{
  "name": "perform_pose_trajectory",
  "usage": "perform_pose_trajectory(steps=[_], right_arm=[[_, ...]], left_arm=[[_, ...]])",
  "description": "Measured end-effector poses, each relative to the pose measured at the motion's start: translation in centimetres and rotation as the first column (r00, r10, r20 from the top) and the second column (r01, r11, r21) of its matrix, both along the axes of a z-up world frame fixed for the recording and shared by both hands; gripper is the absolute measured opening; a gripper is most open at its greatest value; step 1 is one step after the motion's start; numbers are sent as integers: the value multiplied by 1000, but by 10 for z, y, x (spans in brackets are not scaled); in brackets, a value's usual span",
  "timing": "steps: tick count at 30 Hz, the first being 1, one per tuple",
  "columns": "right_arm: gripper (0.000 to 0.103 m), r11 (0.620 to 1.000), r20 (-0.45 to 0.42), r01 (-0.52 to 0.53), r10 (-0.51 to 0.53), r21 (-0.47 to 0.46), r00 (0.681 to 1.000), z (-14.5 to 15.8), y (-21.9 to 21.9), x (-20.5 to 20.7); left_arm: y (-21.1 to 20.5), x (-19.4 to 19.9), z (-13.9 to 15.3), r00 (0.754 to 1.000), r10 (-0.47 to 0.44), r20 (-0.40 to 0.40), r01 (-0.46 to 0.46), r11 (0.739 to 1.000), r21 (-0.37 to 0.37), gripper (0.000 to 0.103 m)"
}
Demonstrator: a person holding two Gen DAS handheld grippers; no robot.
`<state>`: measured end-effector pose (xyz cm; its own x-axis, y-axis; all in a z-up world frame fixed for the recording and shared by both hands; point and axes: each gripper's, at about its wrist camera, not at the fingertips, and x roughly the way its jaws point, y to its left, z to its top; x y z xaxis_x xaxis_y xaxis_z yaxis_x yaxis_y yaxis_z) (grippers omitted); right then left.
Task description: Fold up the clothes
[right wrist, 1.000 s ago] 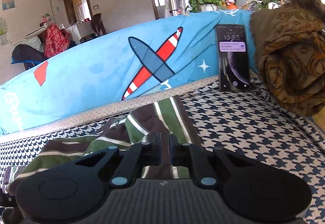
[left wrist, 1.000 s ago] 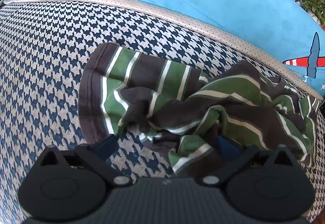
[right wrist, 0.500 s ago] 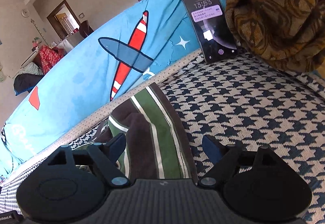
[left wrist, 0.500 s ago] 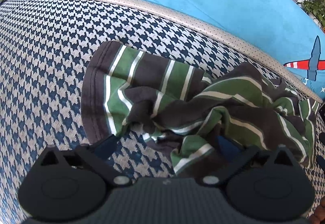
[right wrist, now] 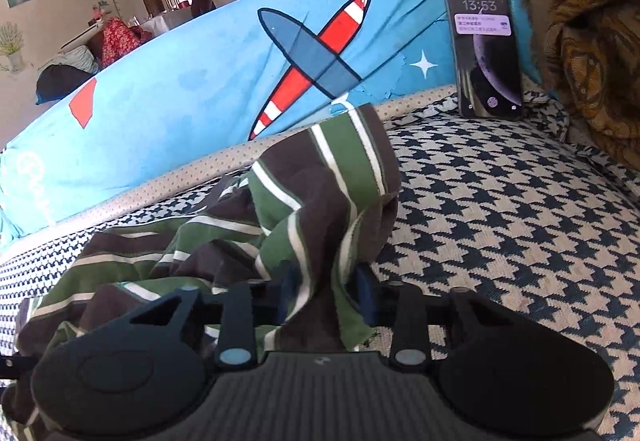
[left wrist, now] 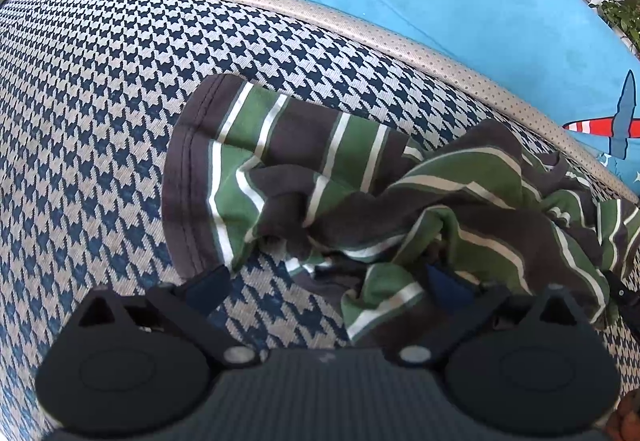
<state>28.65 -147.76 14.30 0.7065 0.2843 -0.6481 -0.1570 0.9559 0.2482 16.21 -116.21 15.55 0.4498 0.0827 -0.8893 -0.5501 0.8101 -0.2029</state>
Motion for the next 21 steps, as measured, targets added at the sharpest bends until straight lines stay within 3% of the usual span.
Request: perform_pose_trajectory(steps=[4,9,16,21], right_arm=[[12,999,5,-10,10,30,1000,5,-1,-3],[11,999,62,14,-17,45,998,22,-8,-12],[8,988,150,152,-147,-21,978,46,-36,-24],[10,980,91,200,-199,2,976,43,-60,-24]], left_arm=[[-2,6,-8,1000,2,-3,-2,1000,3,103],[-6,12,-12,1000,5,-4,-5,1000,9,103],[-10,12,-11,1000,12,-3,-12,1000,17,103],[-13,12,-11,1000,25,4,-25,999,25,103]])
